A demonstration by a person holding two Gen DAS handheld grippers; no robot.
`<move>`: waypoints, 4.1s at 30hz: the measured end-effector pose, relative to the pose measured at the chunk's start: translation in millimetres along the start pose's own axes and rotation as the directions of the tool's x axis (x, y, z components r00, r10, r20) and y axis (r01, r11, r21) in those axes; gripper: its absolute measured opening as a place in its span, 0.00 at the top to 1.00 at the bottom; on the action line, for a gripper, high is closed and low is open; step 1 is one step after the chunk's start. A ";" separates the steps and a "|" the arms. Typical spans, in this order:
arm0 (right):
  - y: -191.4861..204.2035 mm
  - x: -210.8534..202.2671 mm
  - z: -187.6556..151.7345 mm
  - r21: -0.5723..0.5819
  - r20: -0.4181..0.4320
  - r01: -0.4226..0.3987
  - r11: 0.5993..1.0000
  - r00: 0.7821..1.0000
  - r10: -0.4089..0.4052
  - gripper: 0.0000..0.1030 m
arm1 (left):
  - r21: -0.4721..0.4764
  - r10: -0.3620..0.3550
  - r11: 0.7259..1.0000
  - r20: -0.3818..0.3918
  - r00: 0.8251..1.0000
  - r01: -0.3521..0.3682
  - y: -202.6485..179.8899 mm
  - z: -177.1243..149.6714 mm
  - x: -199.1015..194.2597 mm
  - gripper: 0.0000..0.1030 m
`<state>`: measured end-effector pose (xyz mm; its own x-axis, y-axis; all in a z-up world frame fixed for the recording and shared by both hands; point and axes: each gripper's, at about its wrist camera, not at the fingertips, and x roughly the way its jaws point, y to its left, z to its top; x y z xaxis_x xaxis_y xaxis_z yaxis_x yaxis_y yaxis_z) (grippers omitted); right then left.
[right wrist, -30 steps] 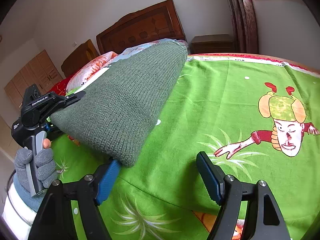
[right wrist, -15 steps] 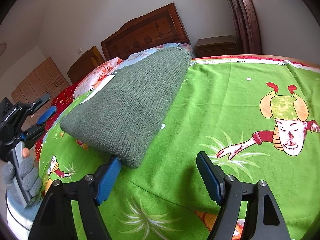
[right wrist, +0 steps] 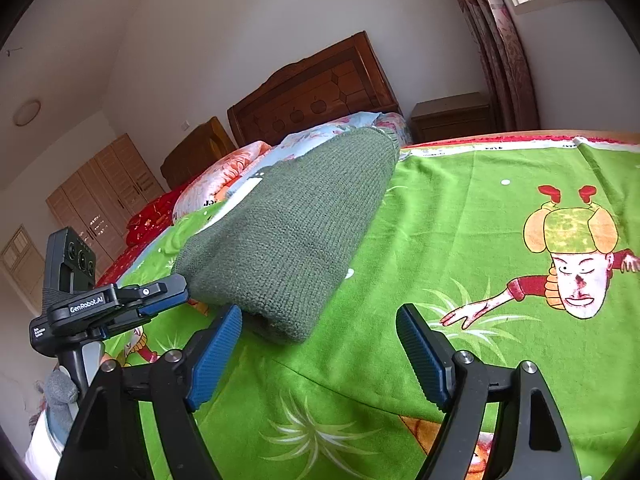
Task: Fold small clothes
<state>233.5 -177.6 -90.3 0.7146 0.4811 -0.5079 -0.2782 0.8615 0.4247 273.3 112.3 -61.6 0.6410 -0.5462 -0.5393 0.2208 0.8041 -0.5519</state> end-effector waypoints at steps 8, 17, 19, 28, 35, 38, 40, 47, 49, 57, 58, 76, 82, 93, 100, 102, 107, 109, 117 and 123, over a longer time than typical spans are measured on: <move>-13.5 -28.3 1.3 0.083 0.155 0.031 0.996 0.987 -0.044 0.00 | 0.195 0.034 0.980 -0.003 0.999 -0.033 -87.2 33.3 42.2 0.48; -26.3 -43.8 4.6 0.161 0.223 0.019 0.987 0.973 -0.056 0.00 | 0.309 0.104 0.948 -0.050 0.993 -0.083 -90.7 1.6 81.4 0.44; -28.8 -47.9 4.3 0.175 0.244 0.023 0.984 0.968 -0.066 0.00 | 0.302 0.050 0.952 -0.007 0.999 -0.045 -99.6 9.5 66.8 0.44; -42.7 -56.0 4.7 0.233 0.278 0.004 0.972 0.958 -0.071 0.00 | 0.330 0.037 0.944 -0.054 0.998 -0.017 -105.7 8.1 92.1 0.44; -43.6 -55.5 4.4 0.236 0.278 0.007 0.972 0.958 -0.074 0.00 | 0.257 -0.022 0.966 -0.032 0.999 0.030 -125.5 74.0 91.8 0.42; -41.8 -53.3 5.1 0.224 0.268 0.013 0.975 0.961 -0.074 0.00 | 0.201 0.016 0.980 -0.122 0.992 0.009 -120.9 98.8 133.7 0.42; -39.7 -52.0 5.4 0.214 0.263 0.016 0.977 0.962 -0.073 0.00 | 0.171 0.042 0.985 -0.194 0.980 -0.008 -110.8 98.9 164.5 0.42; -40.8 -50.1 5.9 0.213 0.262 -0.001 0.977 0.963 -0.056 0.00 | 0.173 0.032 0.985 -0.170 0.985 -0.002 -117.1 111.0 168.2 0.43; -39.8 -48.8 6.3 0.210 0.259 -0.001 0.978 0.964 -0.055 0.00 | 0.187 0.049 0.982 -0.145 0.988 -0.021 -122.0 124.9 172.9 0.42; -34.3 -45.0 6.1 0.185 0.242 0.014 0.983 0.968 -0.059 0.00 | 0.064 0.061 0.997 -0.300 0.952 -0.044 -85.6 132.6 243.8 0.44; -33.8 -44.9 6.0 0.182 0.241 0.015 0.983 0.969 -0.060 0.00 | 0.044 0.042 0.999 -0.283 0.958 -0.031 -83.3 133.8 237.6 0.44; -44.7 -57.3 4.0 0.236 0.289 -0.001 0.972 0.955 -0.070 0.00 | 0.332 0.035 0.943 -0.067 0.997 -0.011 -132.2 23.5 113.0 0.42; -42.2 -56.1 4.7 0.227 0.278 0.022 0.974 0.957 -0.087 0.00 | 0.387 0.153 0.910 0.025 0.988 -0.151 -141.5 7.5 76.7 0.42; -23.8 -22.2 8.8 0.141 0.120 0.153 0.978 0.978 -0.170 0.00 | 0.332 0.263 0.897 0.131 0.956 -0.293 -113.5 -30.5 7.9 0.42; -12.6 1.9 8.8 0.065 0.003 0.208 0.976 0.978 -0.208 0.00 | 0.328 0.367 0.851 0.187 0.911 -0.410 -93.2 -47.2 -19.1 0.42; -13.5 2.6 8.0 0.068 -0.003 0.210 0.975 0.978 -0.211 0.00 | 0.312 0.400 0.840 0.198 0.895 -0.444 -86.3 -49.4 -24.0 0.42; -5.2 -10.5 1.2 0.077 0.019 0.217 0.973 0.976 -0.219 0.00 | 0.261 0.466 0.809 0.260 0.846 -0.526 -77.2 -56.4 -44.1 0.42; 1.8 -16.6 -8.1 0.103 -0.003 0.205 0.973 0.979 -0.206 0.00 | 0.254 0.502 0.780 0.292 0.814 -0.571 -80.1 -59.0 -53.2 0.41; 74.4 -56.5 -44.4 -0.118 0.098 0.350 0.929 0.935 -0.340 0.00 | 0.224 0.468 0.812 0.302 0.830 -0.540 -88.3 -72.6 -77.5 0.41; 111.9 -85.2 -57.3 -0.223 0.243 0.463 0.858 0.879 -0.411 0.00 | 0.233 0.440 0.826 0.303 0.845 -0.514 -96.1 -83.0 -80.0 0.41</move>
<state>104.7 -112.9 -42.4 0.8984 0.0295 -0.4383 -0.0512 0.9980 -0.0377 139.8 59.3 -18.2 0.8618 -0.0364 -0.5059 0.0242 0.9992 -0.0306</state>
